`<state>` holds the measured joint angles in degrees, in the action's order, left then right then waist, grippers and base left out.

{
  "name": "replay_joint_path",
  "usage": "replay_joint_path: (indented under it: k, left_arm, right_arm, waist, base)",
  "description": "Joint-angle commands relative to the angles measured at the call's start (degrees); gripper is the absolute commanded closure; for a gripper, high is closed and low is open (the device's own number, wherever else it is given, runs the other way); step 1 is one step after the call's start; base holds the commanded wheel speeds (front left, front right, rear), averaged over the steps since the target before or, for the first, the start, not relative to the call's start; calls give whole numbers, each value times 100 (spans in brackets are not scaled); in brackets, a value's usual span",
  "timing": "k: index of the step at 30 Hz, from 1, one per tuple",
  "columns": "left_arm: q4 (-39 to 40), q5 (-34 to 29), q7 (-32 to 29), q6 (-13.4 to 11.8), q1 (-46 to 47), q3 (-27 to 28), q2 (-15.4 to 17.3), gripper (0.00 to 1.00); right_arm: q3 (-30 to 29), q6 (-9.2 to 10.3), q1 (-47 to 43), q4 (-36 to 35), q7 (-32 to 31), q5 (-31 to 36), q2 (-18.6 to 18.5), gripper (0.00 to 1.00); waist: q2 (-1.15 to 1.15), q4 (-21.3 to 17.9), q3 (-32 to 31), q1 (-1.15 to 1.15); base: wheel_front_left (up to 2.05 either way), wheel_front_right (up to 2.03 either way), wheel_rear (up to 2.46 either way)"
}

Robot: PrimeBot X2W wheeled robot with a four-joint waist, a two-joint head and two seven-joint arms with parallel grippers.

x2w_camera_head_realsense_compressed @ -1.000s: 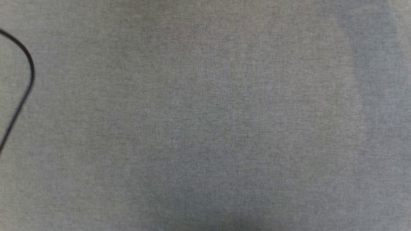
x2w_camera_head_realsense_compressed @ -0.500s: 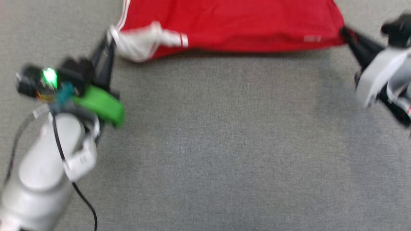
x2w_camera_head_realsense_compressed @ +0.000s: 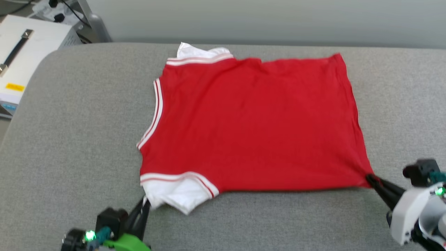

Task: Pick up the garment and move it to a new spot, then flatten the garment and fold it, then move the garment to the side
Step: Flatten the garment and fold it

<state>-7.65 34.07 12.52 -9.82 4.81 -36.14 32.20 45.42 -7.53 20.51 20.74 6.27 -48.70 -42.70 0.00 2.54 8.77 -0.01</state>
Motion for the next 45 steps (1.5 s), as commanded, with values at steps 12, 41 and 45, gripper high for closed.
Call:
replay_joint_path:
  k: [12,41,45]
  left_arm:
    - [319,515,-187,-219,-1167,-159,-77,100]
    - [-2184,-462,-293,1255,3025,-313,-357,100]
    - [-2868,-412,-148,1421,3131,-412,-580,100]
  right_arm:
    - [-1208,4,-2106,-1130,-620,-7,0,100]
    - [-2509,4,213,-1062,-1994,719,817,100]
    - [-2217,4,433,-620,-1914,759,901,100]
  waist:
    - [0,-71,-364,1]
    - [0,-223,1398,1]
    - [0,-203,1458,1]
  base:
    - [0,0,0]
    - [0,0,0]
    - [0,0,0]
